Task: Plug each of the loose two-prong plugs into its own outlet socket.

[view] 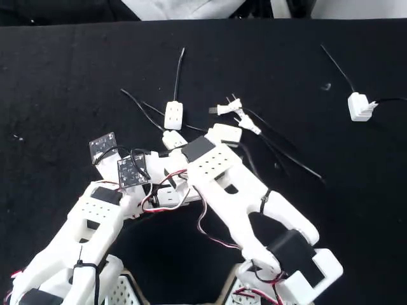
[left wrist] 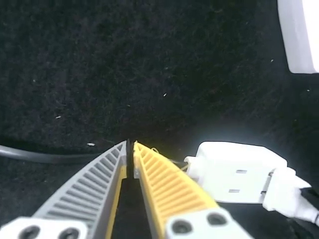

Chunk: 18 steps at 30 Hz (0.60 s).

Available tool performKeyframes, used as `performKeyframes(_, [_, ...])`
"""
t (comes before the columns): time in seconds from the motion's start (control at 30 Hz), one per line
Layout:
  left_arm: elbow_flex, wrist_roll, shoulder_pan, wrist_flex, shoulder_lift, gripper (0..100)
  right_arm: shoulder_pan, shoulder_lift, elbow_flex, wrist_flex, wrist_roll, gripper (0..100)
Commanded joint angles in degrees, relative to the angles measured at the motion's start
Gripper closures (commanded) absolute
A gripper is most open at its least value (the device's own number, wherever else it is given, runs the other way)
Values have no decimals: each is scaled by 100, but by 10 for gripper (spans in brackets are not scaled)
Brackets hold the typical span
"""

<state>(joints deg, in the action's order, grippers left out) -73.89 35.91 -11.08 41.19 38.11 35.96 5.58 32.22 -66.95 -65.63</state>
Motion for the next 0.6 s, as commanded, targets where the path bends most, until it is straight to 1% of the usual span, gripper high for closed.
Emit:
performKeyframes(0.0, [40,-26,48,-62,-88,971,176,-119,453,-9,-70,988])
performKeyframes(0.2, [40,-26,57,-62,-88,971,484,-119,453,88,158,988])
performKeyframes(0.37, [40,-26,57,-62,-88,971,484,-180,470,237,176,988])
performKeyframes(0.57, [40,-26,57,-62,-88,971,492,-725,374,466,176,988])
